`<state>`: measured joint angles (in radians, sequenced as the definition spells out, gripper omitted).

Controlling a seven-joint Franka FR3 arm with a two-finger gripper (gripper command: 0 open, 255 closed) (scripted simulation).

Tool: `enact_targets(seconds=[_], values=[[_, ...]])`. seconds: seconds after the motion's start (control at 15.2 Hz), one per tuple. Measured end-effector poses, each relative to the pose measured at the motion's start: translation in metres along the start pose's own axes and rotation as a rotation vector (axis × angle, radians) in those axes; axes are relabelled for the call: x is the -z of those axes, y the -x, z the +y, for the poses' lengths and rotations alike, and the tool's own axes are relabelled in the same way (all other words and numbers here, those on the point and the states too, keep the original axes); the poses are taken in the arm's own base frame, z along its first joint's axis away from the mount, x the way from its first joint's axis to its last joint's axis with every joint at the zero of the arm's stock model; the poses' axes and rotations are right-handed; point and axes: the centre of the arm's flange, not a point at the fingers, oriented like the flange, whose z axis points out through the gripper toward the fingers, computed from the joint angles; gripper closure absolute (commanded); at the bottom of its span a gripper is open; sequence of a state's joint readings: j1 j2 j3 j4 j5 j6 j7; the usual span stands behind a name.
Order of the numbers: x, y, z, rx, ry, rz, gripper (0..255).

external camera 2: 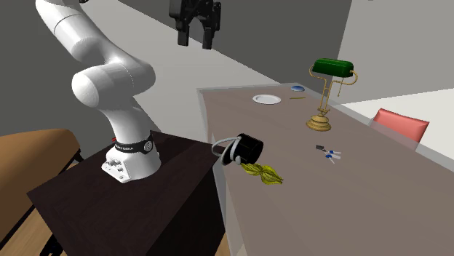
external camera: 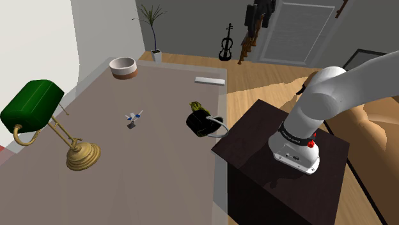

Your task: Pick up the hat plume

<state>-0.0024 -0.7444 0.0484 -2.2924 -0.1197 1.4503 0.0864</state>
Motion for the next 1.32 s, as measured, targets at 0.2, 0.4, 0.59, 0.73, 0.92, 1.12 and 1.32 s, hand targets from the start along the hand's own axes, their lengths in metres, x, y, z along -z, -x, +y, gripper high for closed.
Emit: enact_targets(seconds=[0.2, 0.4, 0.59, 0.73, 0.92, 1.12, 1.32], values=[[-0.013, -0.008, -0.004, 0.007, -0.006, -0.008, 0], [-0.043, -0.027, -0.018, 0.023, -0.021, -0.024, 0], [-0.075, -0.045, -0.032, 0.039, -0.037, -0.039, 0], [-0.096, -0.06, -0.045, 0.05, -0.047, -0.05, 0], [-0.128, -0.078, -0.056, 0.067, -0.064, -0.067, 0], [-0.159, -0.094, -0.074, 0.083, -0.08, -0.083, 0], [-0.192, -0.11, -0.094, 0.1, -0.096, -0.099, 0]])
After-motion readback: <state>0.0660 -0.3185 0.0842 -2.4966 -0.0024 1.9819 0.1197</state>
